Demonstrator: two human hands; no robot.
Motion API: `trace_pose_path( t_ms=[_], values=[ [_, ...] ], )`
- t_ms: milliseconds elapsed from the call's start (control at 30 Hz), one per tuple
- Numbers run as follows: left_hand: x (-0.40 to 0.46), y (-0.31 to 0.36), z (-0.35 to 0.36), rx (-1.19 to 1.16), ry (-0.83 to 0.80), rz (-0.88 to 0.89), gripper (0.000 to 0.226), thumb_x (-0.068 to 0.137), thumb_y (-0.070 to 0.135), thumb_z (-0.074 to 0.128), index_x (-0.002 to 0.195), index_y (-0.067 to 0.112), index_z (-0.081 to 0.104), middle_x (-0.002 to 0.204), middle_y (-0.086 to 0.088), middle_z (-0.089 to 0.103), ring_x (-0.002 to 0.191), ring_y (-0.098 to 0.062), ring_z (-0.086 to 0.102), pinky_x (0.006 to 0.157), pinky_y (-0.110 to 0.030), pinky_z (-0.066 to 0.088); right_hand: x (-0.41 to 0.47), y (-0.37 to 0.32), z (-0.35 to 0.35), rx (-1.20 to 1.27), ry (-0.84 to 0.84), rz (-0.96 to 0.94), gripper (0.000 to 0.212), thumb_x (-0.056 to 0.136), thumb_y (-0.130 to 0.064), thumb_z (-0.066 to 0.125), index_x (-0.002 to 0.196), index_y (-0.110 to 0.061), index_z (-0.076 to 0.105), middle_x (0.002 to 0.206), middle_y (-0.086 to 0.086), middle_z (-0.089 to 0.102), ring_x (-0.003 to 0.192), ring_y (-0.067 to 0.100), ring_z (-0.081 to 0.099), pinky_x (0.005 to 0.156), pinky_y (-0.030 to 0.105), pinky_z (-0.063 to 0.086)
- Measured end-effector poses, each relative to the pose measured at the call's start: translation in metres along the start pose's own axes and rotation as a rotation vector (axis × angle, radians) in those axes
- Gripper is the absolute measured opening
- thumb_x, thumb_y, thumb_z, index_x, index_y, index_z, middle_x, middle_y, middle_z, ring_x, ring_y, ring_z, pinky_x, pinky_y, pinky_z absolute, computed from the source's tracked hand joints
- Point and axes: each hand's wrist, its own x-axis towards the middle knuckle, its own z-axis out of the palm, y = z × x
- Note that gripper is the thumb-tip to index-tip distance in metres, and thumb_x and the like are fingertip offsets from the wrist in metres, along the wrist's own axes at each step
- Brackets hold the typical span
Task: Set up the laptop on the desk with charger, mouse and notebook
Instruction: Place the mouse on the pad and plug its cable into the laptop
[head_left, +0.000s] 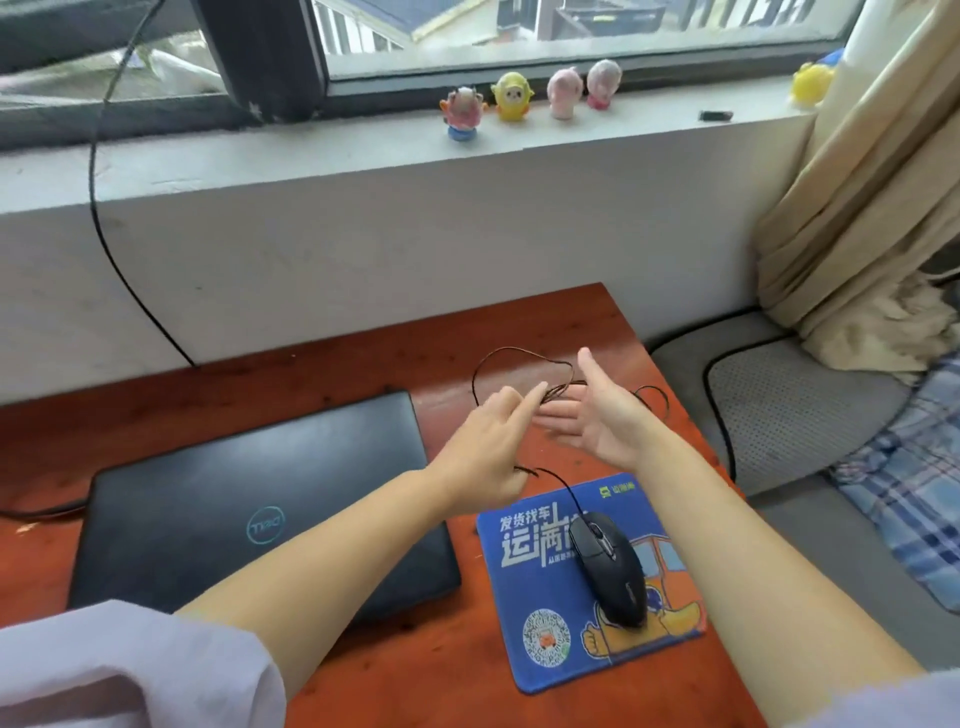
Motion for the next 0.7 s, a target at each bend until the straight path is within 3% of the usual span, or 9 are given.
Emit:
trace_pose_path(
  t_ms=[100,200,267,333,400,467,533,600,700],
  values=[
    [-0.012,-0.004,0.003,0.242,-0.079,0.139,0.095,0.062,0.02,0.054,0.147,0.001,0.016,0.109,-0.013,0.049,0.093,-0.029,0.046,0.083,-0.04,0.047,0.011,-0.022,0.009,0.311,-0.107,0.008,0.04,0.094,-0.045,0.043,0.102,-0.006,0.052,0.061,0.0,0.068,0.057,0.013,0.065,0.064,0.028,0.057],
    [-0.019,-0.013,0.009,0.287,-0.183,0.129,0.097,0.067,0.027,0.052,0.149,0.007,0.005,0.117,-0.01,0.045,0.101,-0.026,0.043,0.088,-0.036,0.043,0.019,-0.031,0.009,0.262,-0.078,-0.121,0.024,0.097,-0.024,0.044,0.113,-0.008,0.051,0.043,-0.01,0.042,0.034,0.003,0.034,0.036,0.015,0.035],
    [-0.02,-0.019,0.008,0.103,-0.309,0.003,0.097,0.069,0.03,0.051,0.15,0.015,0.0,0.139,-0.009,0.035,0.125,-0.025,0.032,0.106,-0.035,0.031,0.018,-0.034,0.003,0.084,-0.075,-0.237,0.023,0.098,-0.021,0.042,0.108,-0.01,0.059,0.041,-0.011,0.033,0.034,0.001,0.023,0.035,0.014,0.019],
    [-0.013,-0.023,0.002,-0.23,-0.492,-0.244,0.096,0.069,0.035,0.052,0.15,0.022,0.002,0.157,-0.003,0.013,0.143,-0.017,0.01,0.116,-0.032,0.012,0.014,-0.037,-0.004,0.028,-0.12,-0.3,0.023,0.098,-0.02,0.042,0.105,-0.012,0.062,0.042,-0.011,0.031,0.034,0.0,0.02,0.037,0.016,0.014],
    [0.0,-0.024,-0.008,-0.734,-0.519,-0.523,0.082,0.074,0.04,0.052,0.147,0.027,0.02,0.158,-0.001,0.02,0.143,-0.014,0.017,0.117,-0.035,0.011,0.01,-0.04,-0.01,0.016,-0.182,-0.318,0.025,0.097,-0.021,0.043,0.108,-0.01,0.062,0.043,-0.01,0.03,0.035,0.001,0.019,0.037,0.016,0.014],
    [0.021,-0.022,-0.021,-1.376,-0.337,-0.682,0.048,0.084,0.04,0.051,0.127,0.02,0.046,0.137,-0.006,0.055,0.125,-0.019,0.047,0.109,-0.038,0.029,0.008,-0.039,-0.015,-0.015,-0.245,-0.32,0.028,0.097,-0.022,0.042,0.109,-0.007,0.062,0.044,-0.01,0.03,0.035,0.001,0.019,0.035,0.015,0.015],
    [0.045,-0.022,-0.035,-1.896,-0.064,-0.74,0.033,0.092,0.035,0.041,0.105,0.008,0.055,0.102,-0.012,0.073,0.103,-0.022,0.059,0.089,-0.034,0.043,0.007,-0.035,-0.019,-0.088,-0.277,-0.301,0.03,0.099,-0.023,0.039,0.105,-0.007,0.063,0.043,-0.011,0.032,0.035,0.001,0.019,0.035,0.017,0.011],
    [0.064,-0.023,-0.049,-2.092,0.207,-0.841,0.038,0.099,0.03,0.033,0.096,-0.001,0.055,0.077,-0.011,0.068,0.083,-0.021,0.059,0.075,-0.036,0.054,0.008,-0.031,-0.025,-0.191,-0.275,-0.248,0.03,0.1,-0.023,0.038,0.1,-0.009,0.064,0.042,-0.011,0.033,0.035,0.001,0.02,0.036,0.018,0.011],
    [0.078,-0.027,-0.065,-2.052,0.456,-0.946,0.031,0.101,0.016,0.034,0.074,0.004,0.043,0.064,-0.004,0.04,0.048,-0.013,0.04,0.042,-0.024,0.054,0.012,-0.027,-0.032,-0.32,-0.174,-0.22,0.026,0.099,-0.021,0.04,0.093,-0.012,0.064,0.05,-0.011,0.043,0.044,0.004,0.031,0.041,0.015,0.025]
  ],
)
